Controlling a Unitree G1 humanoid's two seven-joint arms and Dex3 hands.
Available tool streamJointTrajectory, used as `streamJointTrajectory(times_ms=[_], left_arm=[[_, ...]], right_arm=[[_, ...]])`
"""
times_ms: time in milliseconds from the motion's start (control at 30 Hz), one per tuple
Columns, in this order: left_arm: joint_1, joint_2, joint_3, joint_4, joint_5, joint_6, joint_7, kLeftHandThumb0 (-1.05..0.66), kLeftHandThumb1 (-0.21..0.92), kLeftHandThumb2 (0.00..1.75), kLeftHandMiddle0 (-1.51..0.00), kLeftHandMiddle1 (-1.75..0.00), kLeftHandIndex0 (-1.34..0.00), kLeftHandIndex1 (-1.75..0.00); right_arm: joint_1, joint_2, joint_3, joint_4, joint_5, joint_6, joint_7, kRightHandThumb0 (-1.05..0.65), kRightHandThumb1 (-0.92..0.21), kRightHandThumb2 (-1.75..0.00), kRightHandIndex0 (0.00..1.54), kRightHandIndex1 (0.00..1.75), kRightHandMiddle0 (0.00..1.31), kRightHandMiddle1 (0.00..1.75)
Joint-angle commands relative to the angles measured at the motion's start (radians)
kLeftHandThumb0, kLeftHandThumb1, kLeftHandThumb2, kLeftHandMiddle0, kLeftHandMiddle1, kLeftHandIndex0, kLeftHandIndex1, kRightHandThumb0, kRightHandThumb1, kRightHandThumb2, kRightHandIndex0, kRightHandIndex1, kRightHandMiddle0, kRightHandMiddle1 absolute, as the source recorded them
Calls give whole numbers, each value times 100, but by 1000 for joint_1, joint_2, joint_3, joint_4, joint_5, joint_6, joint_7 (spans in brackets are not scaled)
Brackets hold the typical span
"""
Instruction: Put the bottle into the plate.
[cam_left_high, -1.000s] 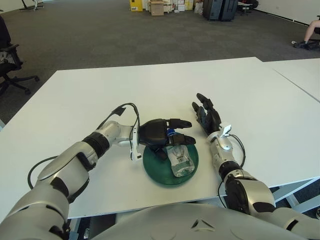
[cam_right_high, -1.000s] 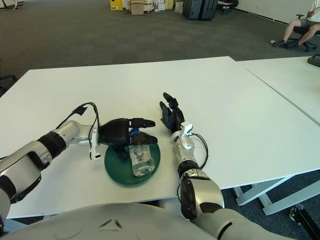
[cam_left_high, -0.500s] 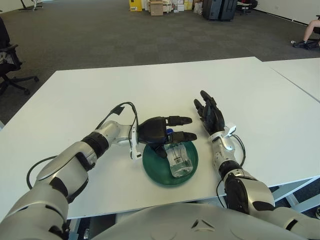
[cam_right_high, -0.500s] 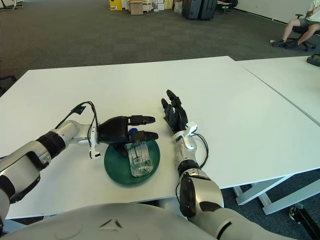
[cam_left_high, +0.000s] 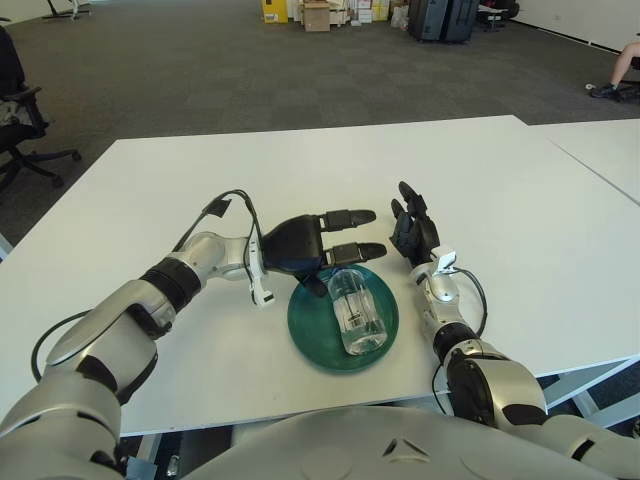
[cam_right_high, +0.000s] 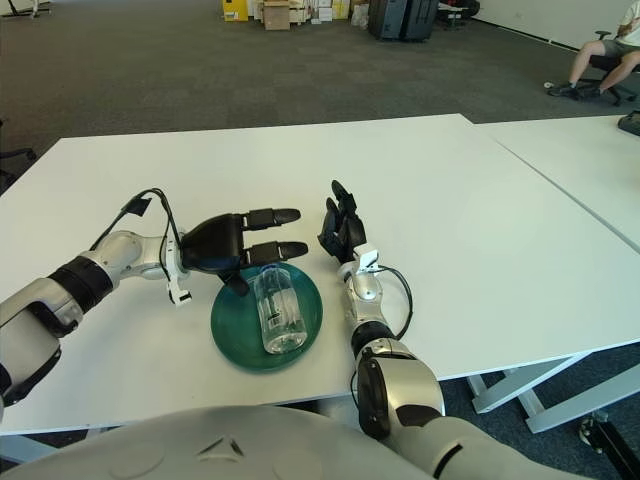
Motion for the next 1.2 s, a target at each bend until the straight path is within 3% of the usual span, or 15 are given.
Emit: streamJointTrajectory(times_ms=[0,200,333,500,800,1167], left_arm=[[10,23,59,-30,-75,-14,-40,-96,92,99,-11,-1,0,-21],[8,2,175,3,-229,-51,-40,-94,92,94,-21,-4,0,-41],[40,-27,258,9,-341,-70,-31,-92,92,85,-29,-7,0,-59],[86,-70,348,23,-533,-137,-101,-90,92,74,-34,-10,0,-75],[104,-146,475,128,-756,-264,-185,-82,92,65,-33,-14,0,-74],[105,-205,585,282,-898,-286,-325,-74,92,74,-30,-16,0,-71]], right_arm=[[66,-46,19,37,-32,13,-25,-63,-92,-95,26,4,0,43],[36,-24,18,13,-1,104,-1,-66,-92,-85,27,3,0,46],[38,-14,9,-1,26,126,22,-65,-92,-79,28,3,0,51],[48,-13,14,-17,32,134,28,-64,-92,-76,28,3,0,57],[58,-12,16,-38,40,144,40,-64,-92,-74,28,2,0,61],[71,-7,16,-59,45,153,47,-63,-92,-73,29,2,0,62]])
